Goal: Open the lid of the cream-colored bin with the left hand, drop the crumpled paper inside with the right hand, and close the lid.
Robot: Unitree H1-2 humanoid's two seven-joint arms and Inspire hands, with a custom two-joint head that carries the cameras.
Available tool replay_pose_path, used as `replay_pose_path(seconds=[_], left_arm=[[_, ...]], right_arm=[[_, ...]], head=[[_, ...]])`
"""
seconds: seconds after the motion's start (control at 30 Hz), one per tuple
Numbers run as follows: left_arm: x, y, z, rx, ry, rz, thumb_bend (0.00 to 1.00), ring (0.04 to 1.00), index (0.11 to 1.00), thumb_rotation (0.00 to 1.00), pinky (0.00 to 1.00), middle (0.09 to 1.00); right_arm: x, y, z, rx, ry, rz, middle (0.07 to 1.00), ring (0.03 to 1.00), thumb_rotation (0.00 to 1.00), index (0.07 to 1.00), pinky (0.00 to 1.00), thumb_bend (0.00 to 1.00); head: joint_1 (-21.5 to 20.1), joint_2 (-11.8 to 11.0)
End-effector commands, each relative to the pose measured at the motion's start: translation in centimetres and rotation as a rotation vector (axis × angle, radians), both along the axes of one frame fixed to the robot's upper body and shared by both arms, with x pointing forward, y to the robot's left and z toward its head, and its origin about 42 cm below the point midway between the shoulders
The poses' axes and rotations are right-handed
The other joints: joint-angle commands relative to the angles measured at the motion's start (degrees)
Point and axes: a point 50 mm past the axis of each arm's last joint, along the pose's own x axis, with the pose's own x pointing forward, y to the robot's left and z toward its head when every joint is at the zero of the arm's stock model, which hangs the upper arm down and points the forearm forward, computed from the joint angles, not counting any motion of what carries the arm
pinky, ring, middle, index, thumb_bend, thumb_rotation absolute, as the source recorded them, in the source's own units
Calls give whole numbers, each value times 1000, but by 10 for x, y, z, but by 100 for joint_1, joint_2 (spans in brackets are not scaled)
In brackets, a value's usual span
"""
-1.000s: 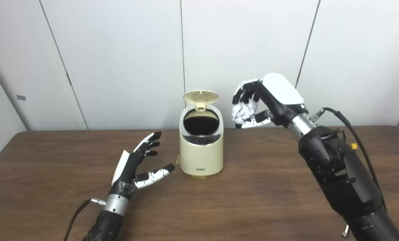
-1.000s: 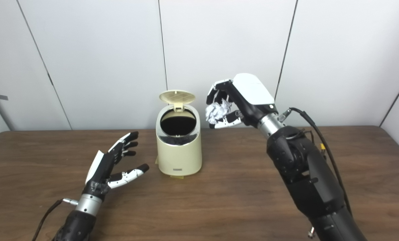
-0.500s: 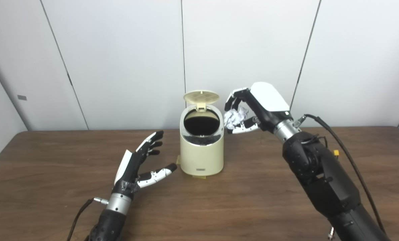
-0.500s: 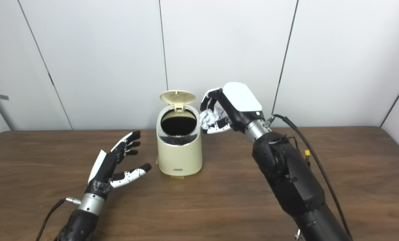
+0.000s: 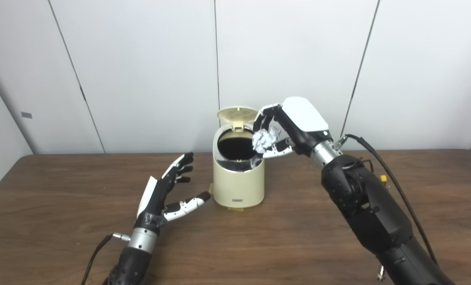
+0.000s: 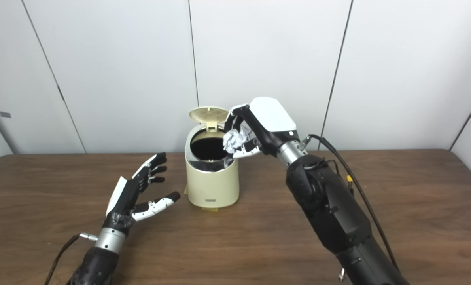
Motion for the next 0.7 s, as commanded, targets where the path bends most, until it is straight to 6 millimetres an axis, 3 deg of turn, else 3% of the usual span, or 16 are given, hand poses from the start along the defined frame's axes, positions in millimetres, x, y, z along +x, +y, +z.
replay_pose_path(seconds=[0.0,0.67], left_arm=[[-22,-11,-32,-26,65,-8,723,861,952,298,764,907],[-21,-13,-31,-33,71,-8,727,854,948,281,744,901]], right_arm=[[4,7,35,11,-111,24,468,648,1,502,614,528],[5,28,29,-2,-92,45,469,651,1,503,638,528]], head=[[-4,6],[19,48]])
